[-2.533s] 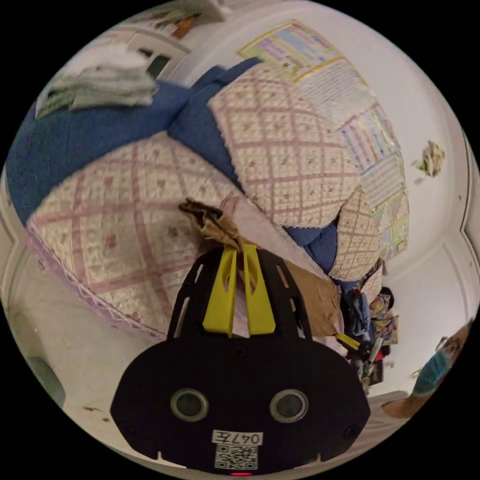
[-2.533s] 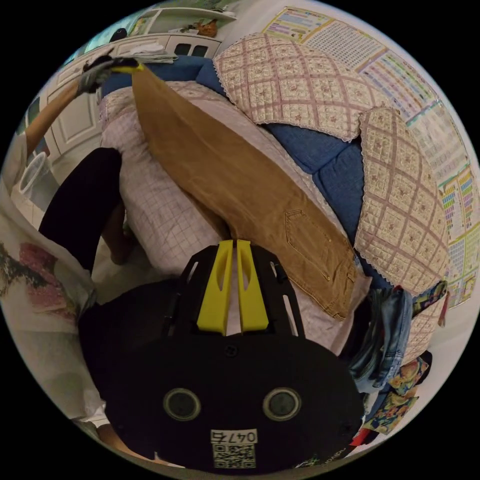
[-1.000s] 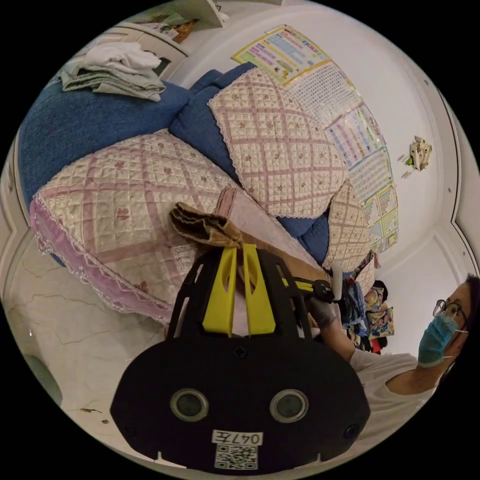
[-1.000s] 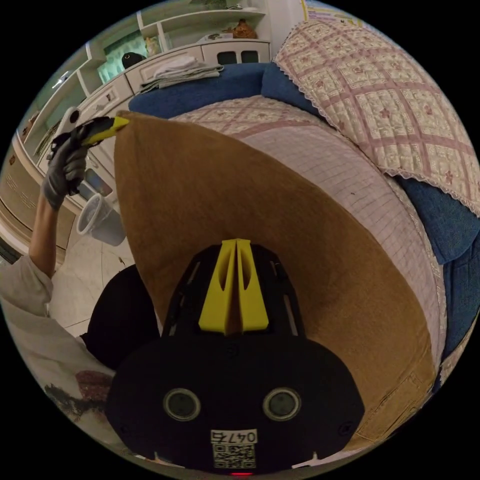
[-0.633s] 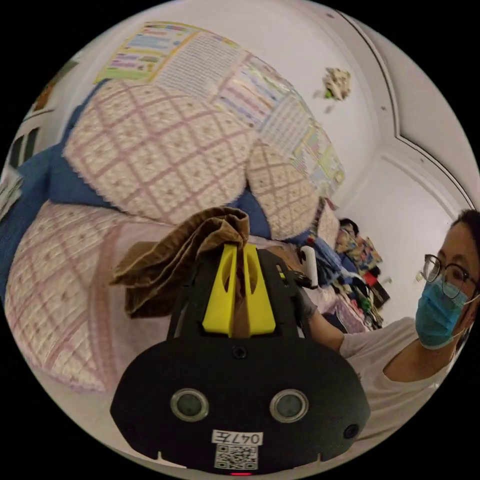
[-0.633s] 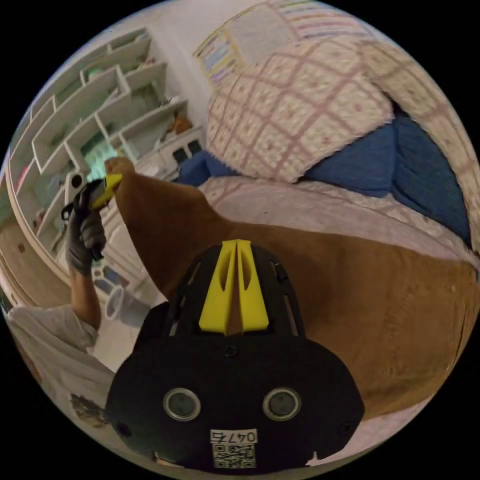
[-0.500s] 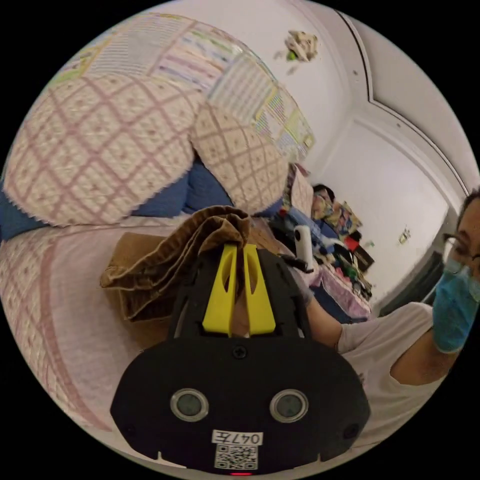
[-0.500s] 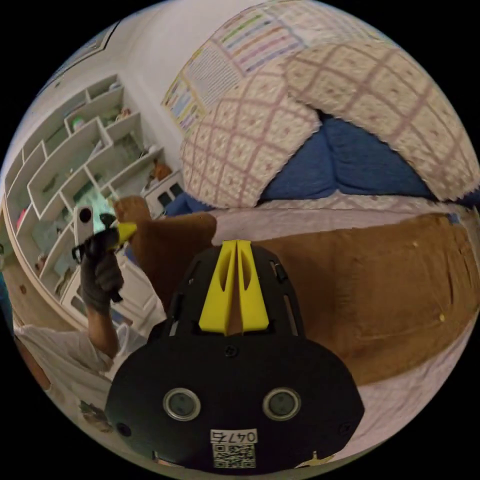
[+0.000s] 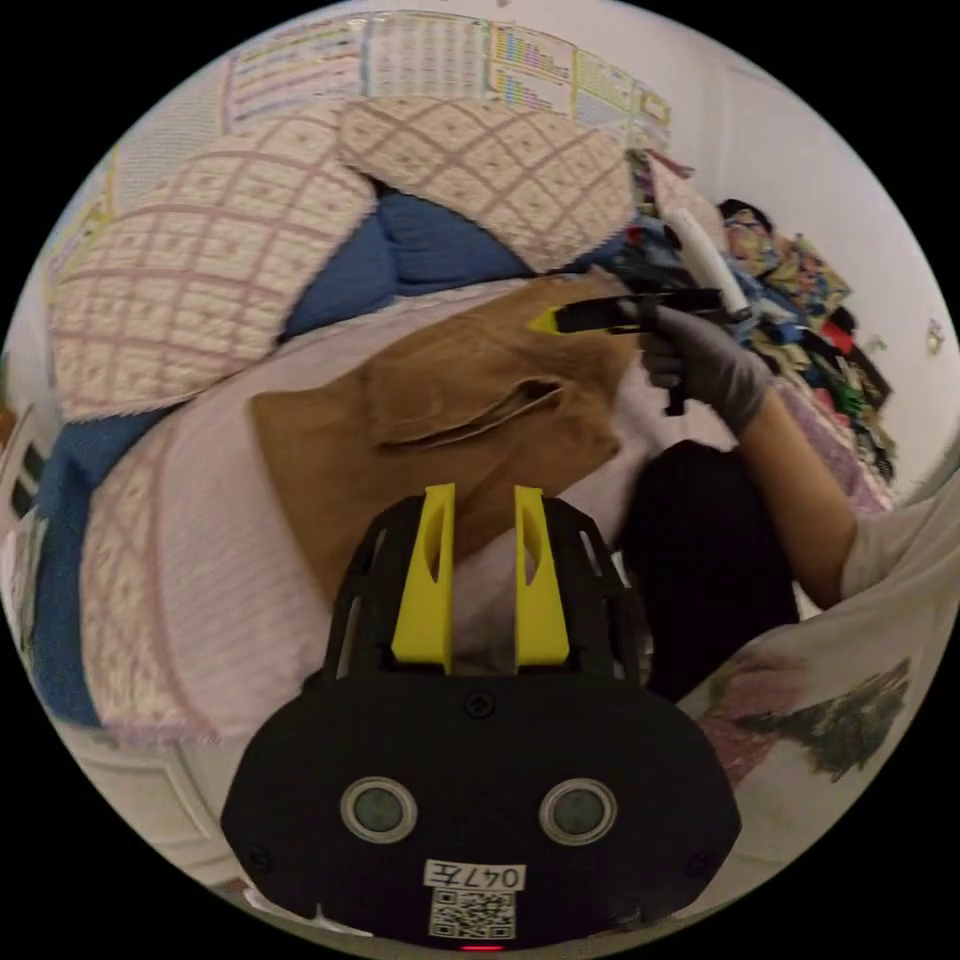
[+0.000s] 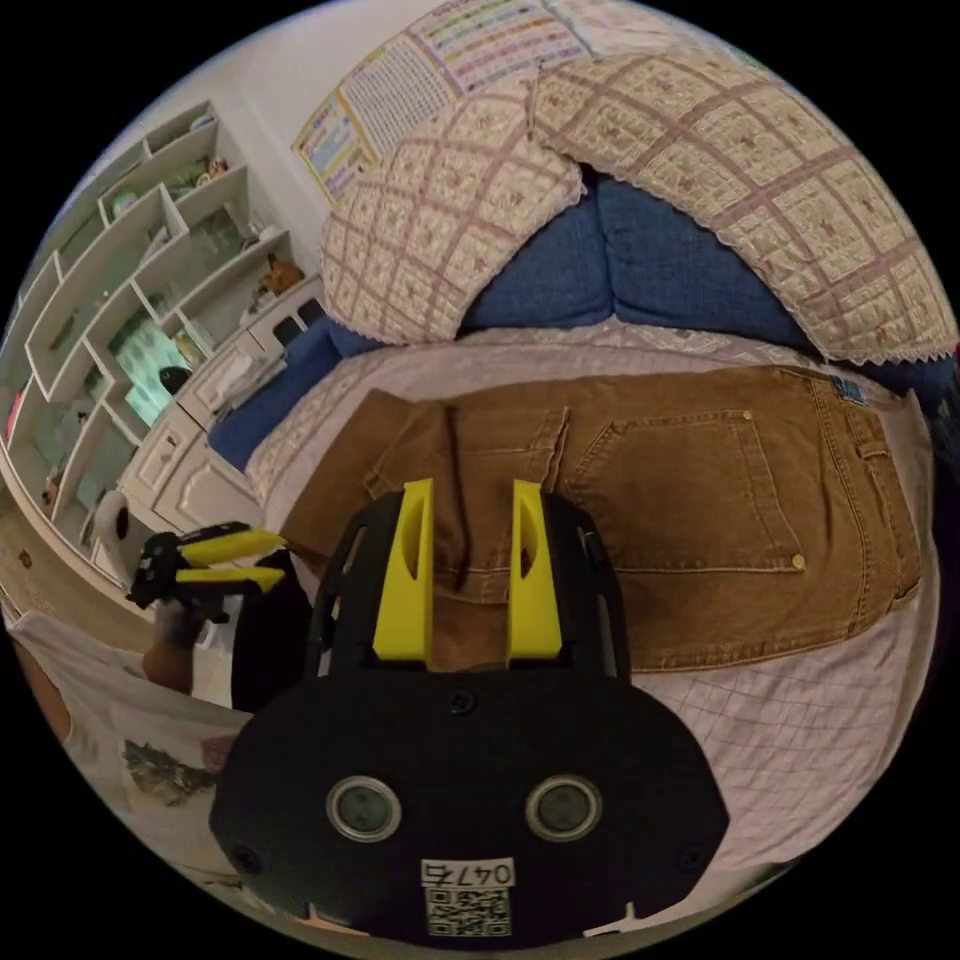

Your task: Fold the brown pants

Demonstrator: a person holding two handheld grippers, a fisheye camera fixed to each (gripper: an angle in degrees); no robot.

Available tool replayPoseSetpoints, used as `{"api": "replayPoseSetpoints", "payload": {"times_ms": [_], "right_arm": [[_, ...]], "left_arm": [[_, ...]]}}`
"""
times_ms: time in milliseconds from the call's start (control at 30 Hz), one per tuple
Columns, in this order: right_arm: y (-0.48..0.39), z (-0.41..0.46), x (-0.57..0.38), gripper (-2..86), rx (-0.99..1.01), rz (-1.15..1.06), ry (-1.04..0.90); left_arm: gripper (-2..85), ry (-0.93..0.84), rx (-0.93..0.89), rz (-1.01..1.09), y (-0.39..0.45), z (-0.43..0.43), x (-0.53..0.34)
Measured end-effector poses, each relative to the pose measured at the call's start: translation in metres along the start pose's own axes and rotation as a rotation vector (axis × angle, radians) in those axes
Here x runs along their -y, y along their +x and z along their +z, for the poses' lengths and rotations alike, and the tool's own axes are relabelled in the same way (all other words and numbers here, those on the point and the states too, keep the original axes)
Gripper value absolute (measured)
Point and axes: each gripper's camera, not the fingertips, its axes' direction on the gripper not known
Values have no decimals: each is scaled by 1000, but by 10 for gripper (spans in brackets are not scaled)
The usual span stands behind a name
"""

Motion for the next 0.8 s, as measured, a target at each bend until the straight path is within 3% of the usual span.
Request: {"api": "replayPoseSetpoints", "payload": {"times_ms": [100, 233, 367, 533, 633, 800], "right_arm": [[0, 23, 13, 73, 34, -11, -64], [-48, 36, 29, 80, 68, -236, -93], [-113, 81, 32, 98, -108, -521, -245], [-140, 141, 34, 69, -216, -718, -441], [-124, 124, 52, 6, -208, -590, -304], [-28, 72, 55, -2, -50, -36, -10]], "left_arm": [[123, -65, 32, -46, -21, -10, -10], [138, -94, 106, -21, -10, -10, 1], [140, -89, 224, 65, 28, -10, 35], [138, -120, 230, 134, 53, -6, 69], [136, -143, 246, 148, 61, -11, 80], [123, -114, 244, 181, 79, -25, 97]]}}
